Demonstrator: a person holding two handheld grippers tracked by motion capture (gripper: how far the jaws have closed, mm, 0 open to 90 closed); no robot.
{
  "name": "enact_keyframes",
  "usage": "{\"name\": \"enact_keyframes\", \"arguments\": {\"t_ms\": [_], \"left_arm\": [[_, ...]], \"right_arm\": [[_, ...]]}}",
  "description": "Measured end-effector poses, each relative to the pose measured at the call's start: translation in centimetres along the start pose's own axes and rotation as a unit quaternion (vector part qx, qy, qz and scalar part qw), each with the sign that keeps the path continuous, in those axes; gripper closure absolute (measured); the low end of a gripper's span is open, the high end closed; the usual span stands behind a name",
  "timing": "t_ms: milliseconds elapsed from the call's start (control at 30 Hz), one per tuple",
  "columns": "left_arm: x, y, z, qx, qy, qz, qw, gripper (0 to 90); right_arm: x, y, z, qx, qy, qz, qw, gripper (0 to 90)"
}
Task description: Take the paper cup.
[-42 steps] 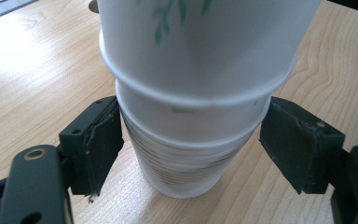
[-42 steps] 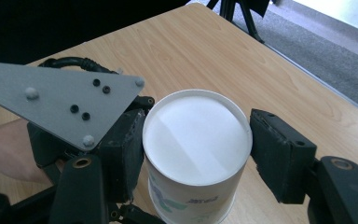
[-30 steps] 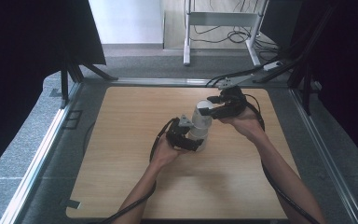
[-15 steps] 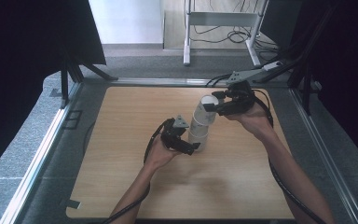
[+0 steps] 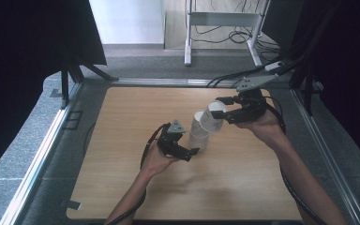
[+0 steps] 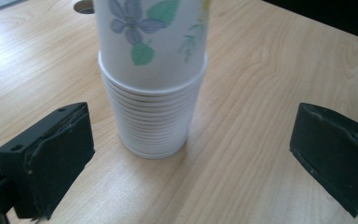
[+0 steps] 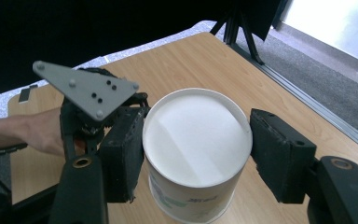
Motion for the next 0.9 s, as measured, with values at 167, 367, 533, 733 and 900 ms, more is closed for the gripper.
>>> {"name": "enact_keyframes", "arguments": {"t_ms": [167,367,533,733,900], "left_arm": [[0.5,1.0,-0.2,-0.004,0.019,-0.012,0.9997,0.0],[0.9,2.2,-0.6,-0.011,0.029,-0.019,0.9993,0.0],[1.1,3.2,-0.8,-0.018,0.038,-0.025,0.9988,0.0],[0.7,4.6,-1.4,-0.030,0.032,-0.038,0.9983,0.4],[0.3,5.4,-1.8,-0.034,0.035,-0.043,0.9979,1.4]], "right_arm": [[0.5,-0.7,-1.3,0.000,0.004,0.007,1.0000,37.3],[0.4,-1.8,-3.2,0.002,0.004,0.013,0.9999,37.2],[0.0,-2.5,-4.5,0.006,0.000,0.018,0.9998,37.3],[-0.7,-3.4,-5.8,0.011,-0.004,0.026,0.9996,37.2],[-1.6,-4.2,-7.0,0.018,-0.011,0.031,0.9993,37.3]]}}
Point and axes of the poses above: each handheld gripper's, and its own axes: x roughly backward along the jaws, z roughly out of its top, y roughly to its right, the point moved 10 cm from there along -x, roughly forward along the jaws, and after that the axes turned 4 degrees about z, right-handed, at the moved point
